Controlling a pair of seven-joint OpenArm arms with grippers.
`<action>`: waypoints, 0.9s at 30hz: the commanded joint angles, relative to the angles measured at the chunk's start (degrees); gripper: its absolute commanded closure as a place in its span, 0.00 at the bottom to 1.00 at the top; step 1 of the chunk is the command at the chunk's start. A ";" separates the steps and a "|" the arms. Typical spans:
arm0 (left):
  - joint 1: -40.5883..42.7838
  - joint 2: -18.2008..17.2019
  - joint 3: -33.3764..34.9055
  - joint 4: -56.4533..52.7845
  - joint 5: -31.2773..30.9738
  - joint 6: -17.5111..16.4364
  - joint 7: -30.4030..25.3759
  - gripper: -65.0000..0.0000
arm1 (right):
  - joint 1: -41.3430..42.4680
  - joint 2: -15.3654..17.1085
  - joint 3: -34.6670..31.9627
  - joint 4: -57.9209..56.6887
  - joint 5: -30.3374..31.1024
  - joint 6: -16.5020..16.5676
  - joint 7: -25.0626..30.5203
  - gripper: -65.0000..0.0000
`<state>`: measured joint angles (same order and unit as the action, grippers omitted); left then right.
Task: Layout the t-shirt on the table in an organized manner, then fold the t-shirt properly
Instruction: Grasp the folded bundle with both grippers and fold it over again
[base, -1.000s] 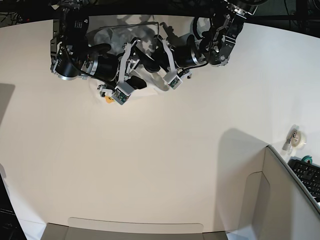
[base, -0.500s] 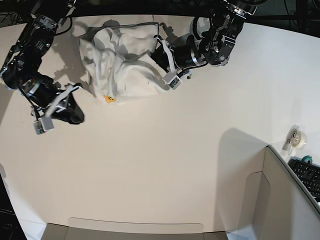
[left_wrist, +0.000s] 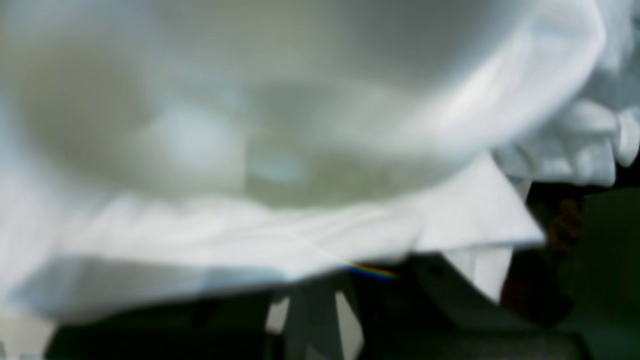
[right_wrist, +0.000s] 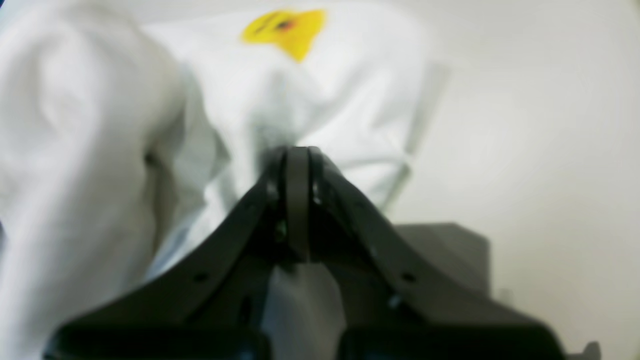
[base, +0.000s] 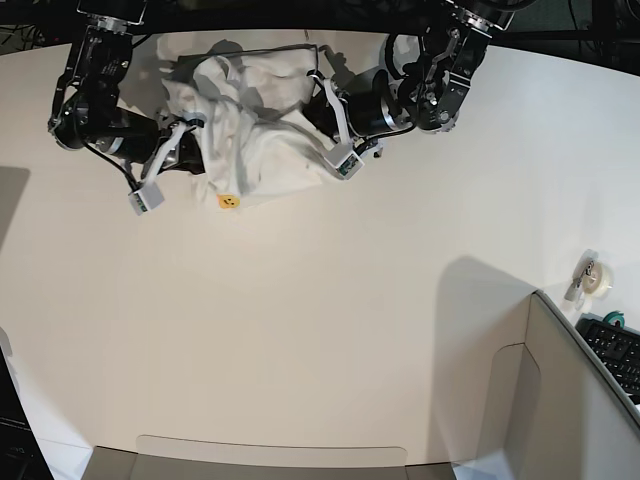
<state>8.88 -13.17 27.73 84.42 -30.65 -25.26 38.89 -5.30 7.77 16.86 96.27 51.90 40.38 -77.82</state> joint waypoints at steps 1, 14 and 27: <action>1.09 -1.82 0.19 -3.85 16.02 8.07 14.16 1.00 | -0.37 0.54 -0.47 2.85 1.68 -0.38 0.77 1.00; 1.01 -1.82 0.19 -5.61 16.02 8.07 14.07 1.00 | -3.71 3.26 0.59 18.59 1.77 -0.38 0.77 1.00; 0.92 -1.82 0.19 -5.70 16.02 8.07 14.07 1.00 | -2.57 -2.63 -7.76 17.62 -4.73 -0.38 0.68 1.00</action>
<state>8.12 -13.15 27.77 82.89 -31.20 -25.65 38.02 -8.25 4.89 9.08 112.77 46.19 40.32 -78.00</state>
